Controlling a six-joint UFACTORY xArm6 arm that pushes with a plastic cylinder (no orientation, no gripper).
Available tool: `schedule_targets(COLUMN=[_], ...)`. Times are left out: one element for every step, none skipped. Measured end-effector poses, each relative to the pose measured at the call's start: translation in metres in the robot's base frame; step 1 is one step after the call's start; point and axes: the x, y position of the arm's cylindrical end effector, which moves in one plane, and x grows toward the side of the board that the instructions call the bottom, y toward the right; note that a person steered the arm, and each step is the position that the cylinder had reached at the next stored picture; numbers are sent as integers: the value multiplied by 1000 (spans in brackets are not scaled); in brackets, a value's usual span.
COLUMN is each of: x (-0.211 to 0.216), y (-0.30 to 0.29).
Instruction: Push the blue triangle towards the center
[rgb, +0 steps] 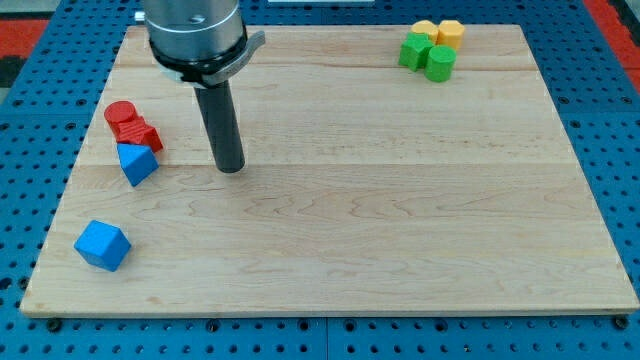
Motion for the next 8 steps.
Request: schedule_targets(x=[38,41,15,-25,-42,-68,-106,-111], y=[13,-77,-127,-123,-91,-69,-70,-48])
